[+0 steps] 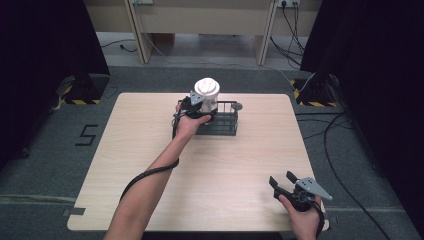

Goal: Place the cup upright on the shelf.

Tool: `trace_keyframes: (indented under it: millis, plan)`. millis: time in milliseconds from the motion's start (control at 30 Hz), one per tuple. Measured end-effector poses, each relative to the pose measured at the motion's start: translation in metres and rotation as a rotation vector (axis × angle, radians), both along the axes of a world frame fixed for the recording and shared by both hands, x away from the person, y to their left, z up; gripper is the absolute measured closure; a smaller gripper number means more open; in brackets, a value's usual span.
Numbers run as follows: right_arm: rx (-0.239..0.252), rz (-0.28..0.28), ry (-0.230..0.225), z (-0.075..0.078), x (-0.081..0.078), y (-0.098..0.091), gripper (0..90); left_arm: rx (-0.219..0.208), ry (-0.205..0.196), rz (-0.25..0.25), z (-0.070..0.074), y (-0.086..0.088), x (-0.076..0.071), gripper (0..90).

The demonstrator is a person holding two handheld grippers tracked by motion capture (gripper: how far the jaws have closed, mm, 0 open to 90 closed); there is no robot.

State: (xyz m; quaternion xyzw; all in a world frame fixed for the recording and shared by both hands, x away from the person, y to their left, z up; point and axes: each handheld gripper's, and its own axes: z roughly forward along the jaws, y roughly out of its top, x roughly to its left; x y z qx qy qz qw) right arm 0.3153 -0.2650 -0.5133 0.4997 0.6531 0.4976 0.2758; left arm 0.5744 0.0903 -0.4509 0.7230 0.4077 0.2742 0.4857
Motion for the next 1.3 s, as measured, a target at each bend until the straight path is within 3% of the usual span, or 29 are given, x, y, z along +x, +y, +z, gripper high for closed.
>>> trace_keyframes:
  millis: [600,1300]
  plan:
    - [-0.001,-0.001,0.002,0.000,0.000,0.000,26.7,0.009,-0.020,-0.014,-0.002,0.012,-0.015,14.1]
    - [0.002,-0.004,0.004,0.000,0.000,0.000,26.7,-0.004,-0.045,-0.019,0.011,0.040,-0.042,14.4]
